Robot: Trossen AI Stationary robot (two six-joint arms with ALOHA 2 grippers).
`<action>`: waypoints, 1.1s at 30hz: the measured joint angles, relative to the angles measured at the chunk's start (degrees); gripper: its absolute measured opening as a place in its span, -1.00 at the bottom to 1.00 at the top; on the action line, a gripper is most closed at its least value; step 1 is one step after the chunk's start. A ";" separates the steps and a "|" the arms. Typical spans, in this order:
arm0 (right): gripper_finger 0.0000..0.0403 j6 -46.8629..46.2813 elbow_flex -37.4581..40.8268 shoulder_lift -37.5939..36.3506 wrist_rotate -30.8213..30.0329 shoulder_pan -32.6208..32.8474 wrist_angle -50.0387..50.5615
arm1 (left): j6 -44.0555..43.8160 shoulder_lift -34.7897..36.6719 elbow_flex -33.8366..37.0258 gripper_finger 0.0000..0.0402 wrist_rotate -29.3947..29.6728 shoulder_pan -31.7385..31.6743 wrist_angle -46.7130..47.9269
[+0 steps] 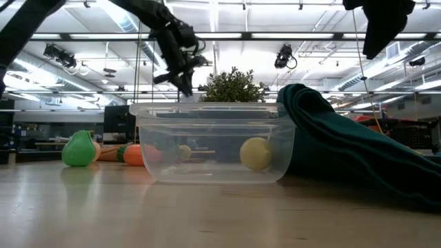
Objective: Pick and placing Produce into tupperware
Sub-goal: Put the yellow lemon into the transparent bin
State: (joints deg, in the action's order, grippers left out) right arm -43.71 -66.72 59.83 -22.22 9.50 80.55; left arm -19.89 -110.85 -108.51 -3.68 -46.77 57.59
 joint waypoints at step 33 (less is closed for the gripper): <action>-0.07 -10.92 0.02 6.32 7.77 0.02 -14.02 | 14.50 -13.79 0.15 0.53 -0.99 -0.46 6.08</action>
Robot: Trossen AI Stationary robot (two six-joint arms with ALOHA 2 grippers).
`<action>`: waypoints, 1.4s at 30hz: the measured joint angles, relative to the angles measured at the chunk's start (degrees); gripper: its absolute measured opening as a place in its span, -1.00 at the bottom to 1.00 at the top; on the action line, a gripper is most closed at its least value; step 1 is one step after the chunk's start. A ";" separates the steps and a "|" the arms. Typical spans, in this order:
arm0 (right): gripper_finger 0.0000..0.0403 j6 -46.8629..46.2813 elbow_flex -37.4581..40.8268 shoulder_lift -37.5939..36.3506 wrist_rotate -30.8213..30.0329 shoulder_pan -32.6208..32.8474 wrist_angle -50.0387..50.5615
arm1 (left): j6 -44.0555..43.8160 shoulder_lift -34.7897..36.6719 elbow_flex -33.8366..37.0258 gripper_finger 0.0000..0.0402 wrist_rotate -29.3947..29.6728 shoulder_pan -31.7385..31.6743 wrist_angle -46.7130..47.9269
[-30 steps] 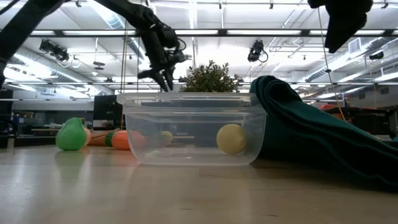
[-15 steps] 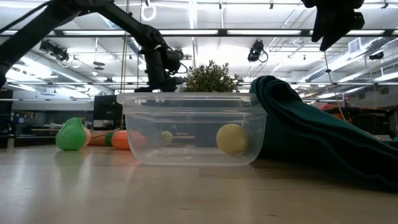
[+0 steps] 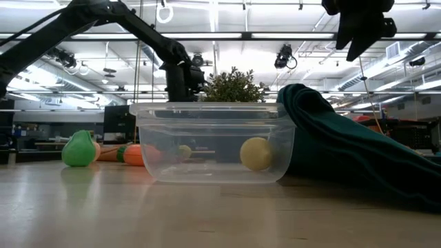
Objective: Pick and placing Produce into tupperware
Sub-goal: Put the yellow lemon into the transparent bin
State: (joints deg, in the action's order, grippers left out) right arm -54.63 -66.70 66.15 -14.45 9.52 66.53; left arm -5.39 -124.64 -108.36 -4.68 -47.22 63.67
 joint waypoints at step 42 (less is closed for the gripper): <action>-0.10 -1.75 -0.02 0.35 0.89 -0.01 -0.62 | 0.86 -6.71 0.04 0.48 -0.54 1.61 -3.04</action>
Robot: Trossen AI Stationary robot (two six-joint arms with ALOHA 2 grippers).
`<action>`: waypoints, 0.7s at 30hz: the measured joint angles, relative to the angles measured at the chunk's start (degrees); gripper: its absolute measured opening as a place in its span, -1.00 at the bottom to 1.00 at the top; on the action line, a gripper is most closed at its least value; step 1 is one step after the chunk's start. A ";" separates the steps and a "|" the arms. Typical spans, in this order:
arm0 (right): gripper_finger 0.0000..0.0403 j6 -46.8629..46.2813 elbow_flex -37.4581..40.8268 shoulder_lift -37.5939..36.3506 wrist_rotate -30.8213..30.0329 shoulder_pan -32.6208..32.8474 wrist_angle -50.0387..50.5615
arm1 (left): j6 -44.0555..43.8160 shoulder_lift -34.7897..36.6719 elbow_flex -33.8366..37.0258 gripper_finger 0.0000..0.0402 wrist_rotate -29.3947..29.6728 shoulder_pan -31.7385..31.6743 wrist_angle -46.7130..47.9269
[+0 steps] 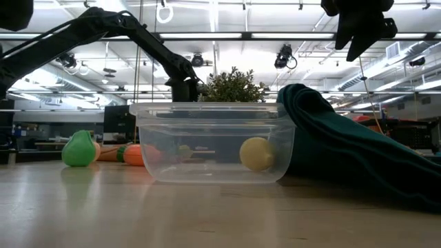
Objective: Pick and placing Produce into tupperware
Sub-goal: Put the yellow lemon into the transparent bin
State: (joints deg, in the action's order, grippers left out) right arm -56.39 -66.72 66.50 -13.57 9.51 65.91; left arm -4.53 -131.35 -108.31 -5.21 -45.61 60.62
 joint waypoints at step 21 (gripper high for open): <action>-0.10 -0.61 -0.02 0.00 -0.02 0.01 0.00 | 1.36 0.00 0.00 0.46 -1.90 0.91 -0.53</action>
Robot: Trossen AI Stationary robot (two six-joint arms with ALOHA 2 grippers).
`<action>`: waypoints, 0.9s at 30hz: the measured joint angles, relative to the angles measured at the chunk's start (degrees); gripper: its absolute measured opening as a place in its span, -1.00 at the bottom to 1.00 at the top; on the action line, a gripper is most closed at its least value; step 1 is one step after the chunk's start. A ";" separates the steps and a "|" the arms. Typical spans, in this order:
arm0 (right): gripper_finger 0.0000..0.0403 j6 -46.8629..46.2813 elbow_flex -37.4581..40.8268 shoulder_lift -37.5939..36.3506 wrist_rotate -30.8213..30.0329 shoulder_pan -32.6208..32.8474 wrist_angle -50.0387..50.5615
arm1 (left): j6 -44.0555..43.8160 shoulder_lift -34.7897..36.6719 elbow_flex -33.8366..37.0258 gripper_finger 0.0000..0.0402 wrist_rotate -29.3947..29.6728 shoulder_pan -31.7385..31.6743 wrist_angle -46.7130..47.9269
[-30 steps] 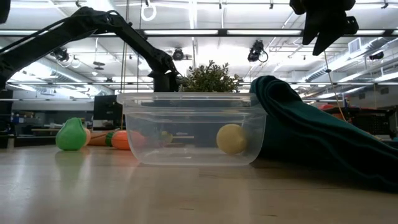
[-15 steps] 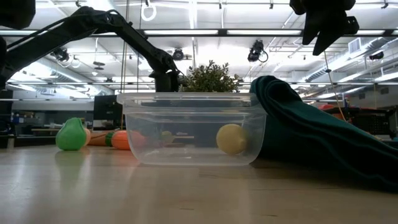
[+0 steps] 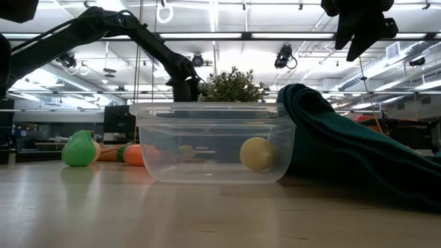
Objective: Pick and placing Produce into tupperware
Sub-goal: Put the yellow lemon into the transparent bin
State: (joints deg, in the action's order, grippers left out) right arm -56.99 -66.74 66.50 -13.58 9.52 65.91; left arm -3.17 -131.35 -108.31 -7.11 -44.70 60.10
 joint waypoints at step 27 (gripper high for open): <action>-0.10 0.09 0.00 0.00 -0.02 0.00 0.02 | 4.28 -1.90 -0.02 0.46 -2.02 1.05 5.02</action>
State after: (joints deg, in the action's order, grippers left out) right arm -56.90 -66.74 66.50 -13.61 9.52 65.93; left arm 1.12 -133.25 -108.33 -9.13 -43.64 65.12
